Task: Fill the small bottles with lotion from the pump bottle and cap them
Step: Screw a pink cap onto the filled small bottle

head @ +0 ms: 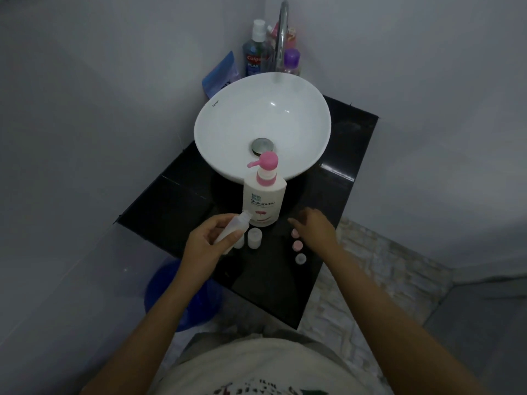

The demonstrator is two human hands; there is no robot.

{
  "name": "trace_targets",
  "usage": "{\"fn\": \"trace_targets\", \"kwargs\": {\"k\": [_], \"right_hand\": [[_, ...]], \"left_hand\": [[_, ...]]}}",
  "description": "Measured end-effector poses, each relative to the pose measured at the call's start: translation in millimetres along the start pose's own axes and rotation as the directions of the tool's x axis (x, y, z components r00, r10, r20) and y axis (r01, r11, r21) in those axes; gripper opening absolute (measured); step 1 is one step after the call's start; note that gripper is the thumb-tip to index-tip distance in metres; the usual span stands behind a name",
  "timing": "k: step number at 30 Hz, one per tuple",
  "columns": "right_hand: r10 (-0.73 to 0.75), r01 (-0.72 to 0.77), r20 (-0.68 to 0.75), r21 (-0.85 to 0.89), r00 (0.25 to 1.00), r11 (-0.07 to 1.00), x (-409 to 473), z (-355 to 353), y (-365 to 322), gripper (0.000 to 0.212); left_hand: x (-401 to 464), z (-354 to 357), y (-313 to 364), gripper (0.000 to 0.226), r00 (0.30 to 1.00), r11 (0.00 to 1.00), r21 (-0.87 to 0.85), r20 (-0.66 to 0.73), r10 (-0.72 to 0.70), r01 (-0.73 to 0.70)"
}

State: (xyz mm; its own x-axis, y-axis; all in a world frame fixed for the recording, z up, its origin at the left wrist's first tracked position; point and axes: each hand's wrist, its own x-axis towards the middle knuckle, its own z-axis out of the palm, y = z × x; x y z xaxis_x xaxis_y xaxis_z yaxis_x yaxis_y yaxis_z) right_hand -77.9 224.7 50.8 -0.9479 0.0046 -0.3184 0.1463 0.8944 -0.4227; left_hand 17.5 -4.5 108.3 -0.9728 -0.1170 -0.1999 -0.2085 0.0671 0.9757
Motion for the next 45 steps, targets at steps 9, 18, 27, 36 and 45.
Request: {"fn": "trace_targets", "kwargs": {"k": [9, 18, 27, 36, 45], "right_hand": [[0.056, -0.038, 0.115, -0.151, 0.992, 0.988, 8, 25, 3, 0.018], [-0.037, -0.003, 0.046, 0.669, 0.998, 0.743, -46, -23, -24, 0.010], [-0.330, 0.178, 0.048, 0.765, 0.943, 0.619, -90, -62, -46, 0.020], [-0.433, 0.346, -0.005, 0.609, 0.902, 0.714, -91, -72, -41, 0.021], [-0.454, 0.323, 0.045, 0.642, 0.890, 0.695, -99, -74, -43, 0.019]], "left_hand": [[-8, 6, 0, 0.025, 0.999, 0.997, -0.075, 0.041, -0.030, 0.033], [-5, 4, 8, 0.026, 0.998, 0.995, -0.095, 0.056, -0.036, 0.041], [-7, 8, 18, 0.027, 0.987, 0.997, -0.071, 0.162, 0.018, -0.007], [-11, 16, 27, 0.027, 0.983, 0.998, -0.029, 0.174, 0.064, -0.060], [-16, 16, 34, 0.028, 0.980, 0.995, -0.070, 0.180, 0.089, -0.078]]}}
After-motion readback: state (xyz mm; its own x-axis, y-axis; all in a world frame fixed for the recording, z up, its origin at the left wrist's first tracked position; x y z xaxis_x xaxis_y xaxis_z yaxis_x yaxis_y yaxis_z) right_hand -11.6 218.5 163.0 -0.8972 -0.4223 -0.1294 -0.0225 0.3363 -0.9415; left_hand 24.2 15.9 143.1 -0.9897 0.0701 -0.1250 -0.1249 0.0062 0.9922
